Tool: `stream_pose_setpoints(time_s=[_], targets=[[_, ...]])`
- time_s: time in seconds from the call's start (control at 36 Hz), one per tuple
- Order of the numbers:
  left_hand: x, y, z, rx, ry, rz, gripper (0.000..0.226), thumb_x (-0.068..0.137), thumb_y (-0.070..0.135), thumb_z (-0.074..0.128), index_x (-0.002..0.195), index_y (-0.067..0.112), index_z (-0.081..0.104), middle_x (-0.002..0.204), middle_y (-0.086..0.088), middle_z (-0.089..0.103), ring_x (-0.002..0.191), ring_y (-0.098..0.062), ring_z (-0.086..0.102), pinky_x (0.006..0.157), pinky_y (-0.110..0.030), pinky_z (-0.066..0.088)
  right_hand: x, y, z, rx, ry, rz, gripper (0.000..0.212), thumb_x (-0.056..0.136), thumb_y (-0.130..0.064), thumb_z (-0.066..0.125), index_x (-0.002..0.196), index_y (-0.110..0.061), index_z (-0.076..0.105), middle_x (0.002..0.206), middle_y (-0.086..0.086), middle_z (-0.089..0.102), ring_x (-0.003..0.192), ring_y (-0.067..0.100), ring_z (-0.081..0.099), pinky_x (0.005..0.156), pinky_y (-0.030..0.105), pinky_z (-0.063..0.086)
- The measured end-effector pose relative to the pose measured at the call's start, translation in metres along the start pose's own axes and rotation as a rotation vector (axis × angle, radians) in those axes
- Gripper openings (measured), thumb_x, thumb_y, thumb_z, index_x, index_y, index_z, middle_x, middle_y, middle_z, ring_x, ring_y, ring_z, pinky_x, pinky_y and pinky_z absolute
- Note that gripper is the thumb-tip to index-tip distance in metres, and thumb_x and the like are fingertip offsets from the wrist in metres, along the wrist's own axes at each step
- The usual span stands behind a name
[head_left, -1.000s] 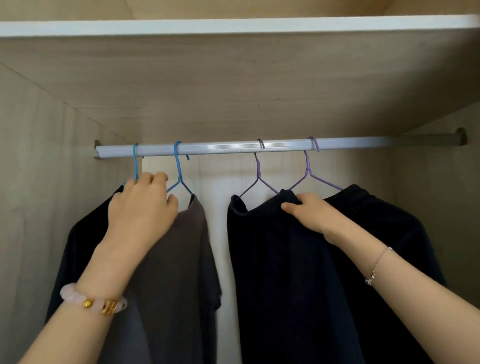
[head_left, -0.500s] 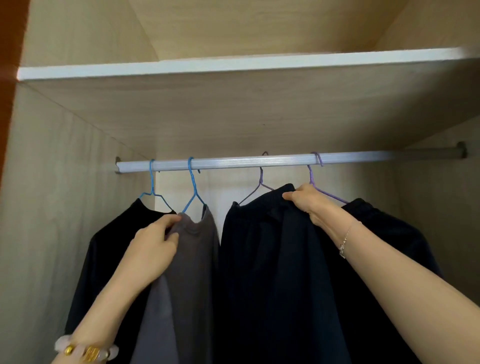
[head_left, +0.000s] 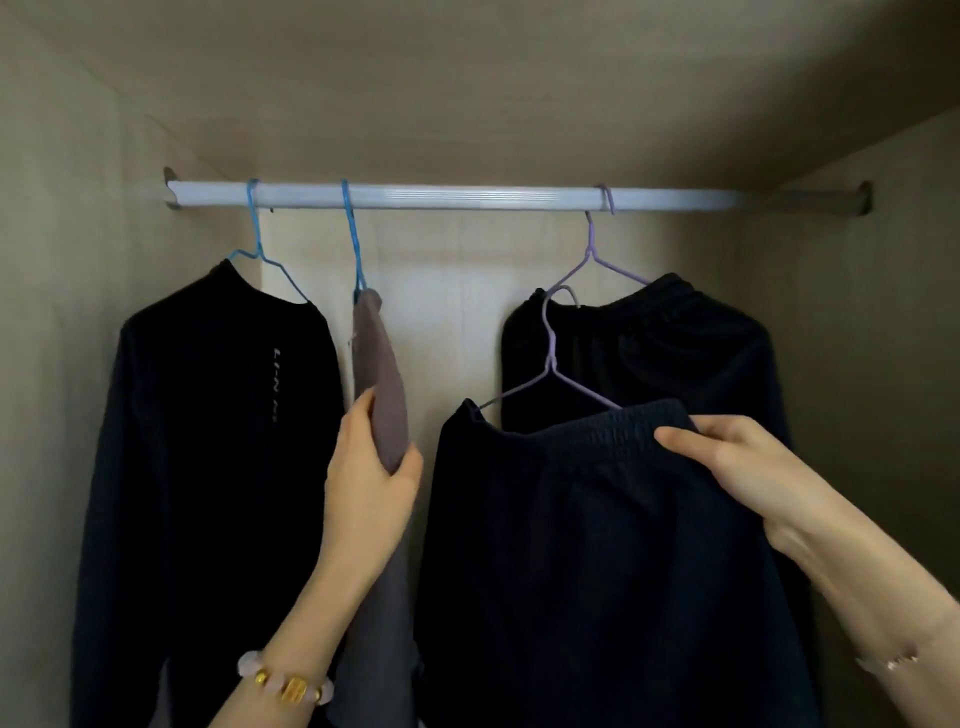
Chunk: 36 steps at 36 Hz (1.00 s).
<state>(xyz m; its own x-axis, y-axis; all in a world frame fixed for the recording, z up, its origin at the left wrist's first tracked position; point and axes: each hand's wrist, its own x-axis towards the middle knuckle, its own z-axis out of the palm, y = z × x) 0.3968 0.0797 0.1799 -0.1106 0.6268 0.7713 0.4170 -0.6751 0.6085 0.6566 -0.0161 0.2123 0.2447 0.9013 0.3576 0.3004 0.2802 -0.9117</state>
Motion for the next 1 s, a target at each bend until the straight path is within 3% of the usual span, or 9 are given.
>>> stream_pose_setpoints(time_s=[0.22,0.36,0.44,0.53,0.61,0.67,0.81,0.89,1.0], targets=[[-0.032,0.012,0.039,0.048,0.046,-0.018,0.062,0.081,0.002,0.063,0.137,0.009,0.037,0.135,-0.012,0.047,0.122,-0.031,0.048,0.097,-0.038,0.041,-0.058,-0.002,-0.042,-0.047,0.064,0.029,0.021,0.092,-0.013,0.054,0.092,-0.007,0.074,0.089,0.010,0.076,0.079,0.021,0.073,0.063,0.023,0.059],[-0.032,0.059,0.056,0.236,0.342,0.500,0.060,0.076,-0.003,0.059,0.132,0.001,0.039,0.133,-0.023,0.045,0.124,-0.035,0.039,0.106,-0.042,0.033,-0.087,-0.008,-0.071,-0.060,0.036,0.011,0.024,0.092,-0.012,0.053,0.088,-0.010,0.076,0.087,0.010,0.076,0.080,0.023,0.073,0.064,0.023,0.059],[-0.013,0.100,0.079,0.128,0.157,0.632,0.046,0.081,0.004,0.054,0.126,0.010,0.048,0.126,-0.010,0.054,0.117,-0.021,0.046,0.100,-0.032,0.037,-0.099,-0.010,-0.092,-0.085,0.033,0.013,0.025,0.092,-0.012,0.052,0.087,-0.013,0.077,0.089,0.011,0.076,0.082,0.025,0.073,0.067,0.024,0.059],[0.017,0.133,0.110,-0.041,-0.028,0.435,0.033,0.088,0.012,0.048,0.120,0.013,0.056,0.122,-0.001,0.057,0.114,-0.018,0.051,0.094,-0.029,0.041,-0.115,-0.016,-0.116,-0.073,0.030,0.022,0.017,0.082,-0.025,0.064,0.089,-0.017,0.077,0.092,0.011,0.076,0.084,0.026,0.073,0.071,0.028,0.059],[0.051,0.146,0.145,-0.058,-0.163,0.359,0.037,0.090,0.011,0.047,0.126,0.017,0.054,0.132,0.000,0.053,0.124,-0.020,0.046,0.101,-0.030,0.036,-0.128,-0.021,-0.144,-0.105,0.004,0.004,0.070,0.034,-0.059,0.085,0.090,-0.018,0.077,0.093,0.011,0.076,0.085,0.026,0.073,0.068,0.027,0.059],[0.067,0.149,0.167,0.021,-0.278,0.478,0.045,0.090,0.007,0.045,0.133,0.021,0.049,0.140,0.001,0.046,0.131,-0.020,0.037,0.108,-0.029,0.029,-0.134,-0.025,-0.161,-0.109,0.019,-0.004,0.082,0.021,-0.062,0.085,0.089,-0.017,0.077,0.092,0.012,0.076,0.084,0.027,0.073,0.063,0.024,0.058],[0.074,0.155,0.208,0.315,-0.570,0.684,0.048,0.094,0.007,0.037,0.135,0.030,0.048,0.152,0.003,0.032,0.145,-0.023,0.014,0.118,-0.044,0.014,-0.149,-0.038,-0.188,-0.081,0.010,0.030,0.042,0.043,-0.039,0.085,0.077,-0.016,0.079,0.087,0.015,0.075,0.075,0.026,0.074,0.052,0.021,0.055],[0.072,0.154,0.214,0.380,-0.479,0.657,0.036,0.097,0.025,0.034,0.124,0.025,0.057,0.144,0.006,0.044,0.142,-0.018,0.023,0.116,-0.041,0.020,-0.152,-0.037,-0.195,-0.110,0.016,0.037,0.078,0.015,-0.056,0.089,0.081,-0.014,0.078,0.086,0.015,0.075,0.077,0.028,0.074,0.055,0.023,0.056],[0.071,0.135,0.202,0.204,-0.279,0.479,0.060,0.084,0.062,0.030,0.086,0.018,0.071,0.127,0.005,0.057,0.130,-0.017,0.040,0.108,-0.039,0.032,-0.153,-0.034,-0.205,-0.121,-0.026,0.061,0.081,0.017,-0.058,0.088,0.084,-0.014,0.078,0.089,0.015,0.075,0.080,0.029,0.073,0.058,0.024,0.057]])
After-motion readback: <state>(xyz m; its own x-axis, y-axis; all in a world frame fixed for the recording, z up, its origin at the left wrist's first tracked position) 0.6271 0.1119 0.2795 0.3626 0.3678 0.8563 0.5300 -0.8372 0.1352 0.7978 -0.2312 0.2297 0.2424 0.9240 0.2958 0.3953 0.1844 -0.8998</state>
